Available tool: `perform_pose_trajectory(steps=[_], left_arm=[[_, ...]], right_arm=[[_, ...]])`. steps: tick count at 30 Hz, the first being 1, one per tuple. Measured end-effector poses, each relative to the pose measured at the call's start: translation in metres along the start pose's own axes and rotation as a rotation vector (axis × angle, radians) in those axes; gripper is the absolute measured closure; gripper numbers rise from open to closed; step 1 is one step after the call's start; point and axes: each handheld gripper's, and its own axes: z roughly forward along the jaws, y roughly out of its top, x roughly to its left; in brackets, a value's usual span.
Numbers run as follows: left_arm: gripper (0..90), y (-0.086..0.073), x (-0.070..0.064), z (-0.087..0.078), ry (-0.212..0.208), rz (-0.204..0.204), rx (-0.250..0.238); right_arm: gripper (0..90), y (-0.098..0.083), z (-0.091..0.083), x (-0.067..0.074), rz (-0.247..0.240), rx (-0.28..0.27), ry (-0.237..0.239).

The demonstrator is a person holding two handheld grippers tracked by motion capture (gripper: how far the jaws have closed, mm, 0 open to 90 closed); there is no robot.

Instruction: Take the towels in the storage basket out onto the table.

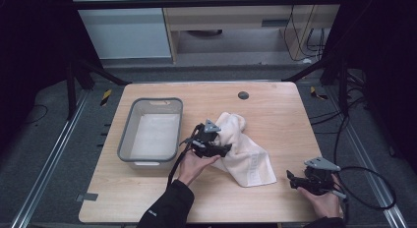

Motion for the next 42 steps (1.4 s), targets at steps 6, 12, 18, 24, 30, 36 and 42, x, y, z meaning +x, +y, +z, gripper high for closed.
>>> perform_pose_trajectory(steps=[6, 12, 18, 24, 30, 36, 42], left_arm=[[22.9, 0.000, -0.001, -0.002, -0.015, -0.002, 0.000], [16.1, 0.003, -0.003, -0.010, 0.004, 0.020, -0.001], [16.0, 0.004, -0.003, -0.019, 0.014, 0.022, -0.012], [15.4, 0.004, -0.002, -0.030, 0.029, 0.034, -0.017], [15.2, 0.002, 0.001, -0.045, 0.033, 0.040, -0.027], [15.4, -0.002, 0.002, -0.059, 0.037, 0.052, -0.031], [16.3, -0.011, 0.005, -0.074, 0.032, 0.060, -0.033]], right_arm=[[12.6, 0.000, 0.000, 0.000, 0.002, 0.000, -0.001], [11.8, 0.000, 0.000, 0.000, 0.004, 0.002, 0.001], [11.6, 0.000, 0.000, 0.000, 0.003, 0.001, 0.000], [11.4, 0.000, 0.000, 0.000, 0.007, 0.002, 0.000], [11.1, 0.000, 0.000, -0.001, 0.007, 0.001, -0.001], [10.9, 0.000, 0.000, 0.000, 0.011, 0.000, 0.001], [10.8, 0.000, 0.000, -0.001, 0.012, 0.002, 0.002]])
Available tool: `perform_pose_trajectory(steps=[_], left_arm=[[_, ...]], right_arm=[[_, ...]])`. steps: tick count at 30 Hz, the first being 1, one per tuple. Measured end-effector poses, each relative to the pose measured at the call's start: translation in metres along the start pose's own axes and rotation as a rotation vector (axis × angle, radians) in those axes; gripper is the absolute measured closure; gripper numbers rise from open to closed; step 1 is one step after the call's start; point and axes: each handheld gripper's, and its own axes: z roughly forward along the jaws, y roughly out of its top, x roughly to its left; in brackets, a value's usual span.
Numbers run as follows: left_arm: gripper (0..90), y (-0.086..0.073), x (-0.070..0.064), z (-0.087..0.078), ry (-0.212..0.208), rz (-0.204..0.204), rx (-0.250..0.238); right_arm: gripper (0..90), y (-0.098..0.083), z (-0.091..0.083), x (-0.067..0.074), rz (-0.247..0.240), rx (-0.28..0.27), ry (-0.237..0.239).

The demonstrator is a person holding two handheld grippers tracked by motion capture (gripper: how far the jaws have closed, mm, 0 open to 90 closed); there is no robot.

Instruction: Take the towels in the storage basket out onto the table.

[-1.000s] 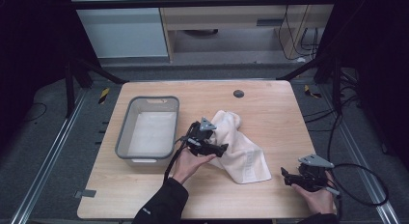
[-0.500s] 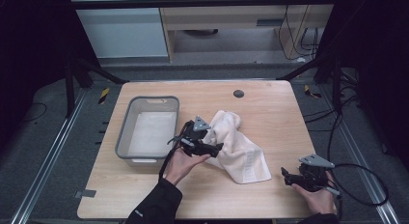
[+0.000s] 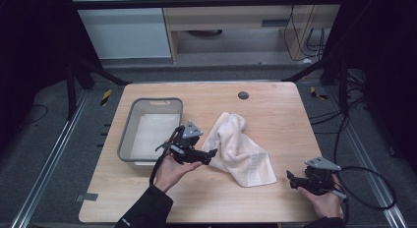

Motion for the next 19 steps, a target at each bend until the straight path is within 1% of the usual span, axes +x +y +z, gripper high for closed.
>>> perform_pose_trajectory(steps=[2, 3, 5, 7, 8, 12, 13, 15, 17, 19], left_arm=[[16.5, -0.001, 0.000, -0.002, 0.003, 0.002, 0.001], [16.7, -0.006, 0.002, -0.007, 0.003, 0.000, 0.000], [17.1, -0.008, 0.003, -0.009, 0.006, -0.002, -0.001], [17.3, -0.015, 0.006, -0.017, 0.006, -0.014, -0.005], [17.5, -0.015, 0.006, -0.017, 0.006, -0.014, -0.005], [18.2, -0.027, 0.009, -0.027, 0.008, -0.013, -0.004], [18.4, -0.031, 0.011, -0.033, 0.010, -0.021, -0.013], [18.6, -0.033, 0.012, -0.035, 0.010, -0.023, -0.016], [18.9, -0.040, 0.015, -0.043, 0.023, -0.028, -0.021], [19.2, -0.042, 0.017, -0.046, 0.026, -0.033, -0.024]], right_arm=[[10.8, 0.000, 0.000, 0.000, 0.000, 0.000, 0.000], [10.7, 0.000, 0.000, 0.000, 0.005, 0.002, 0.002], [10.6, 0.000, 0.000, 0.000, 0.012, 0.001, 0.004], [10.6, 0.000, 0.000, 0.000, 0.014, 0.003, 0.005], [10.6, 0.000, 0.000, 0.000, 0.014, 0.003, 0.005], [10.4, 0.000, 0.000, 0.000, 0.011, 0.002, 0.006], [10.1, 0.000, 0.000, 0.000, 0.013, 0.004, 0.006], [9.9, 0.000, 0.000, 0.000, 0.014, 0.004, 0.006], [9.6, 0.000, -0.001, 0.001, 0.021, 0.001, 0.007], [9.5, -0.001, 0.000, 0.000, 0.019, 0.001, 0.008]])
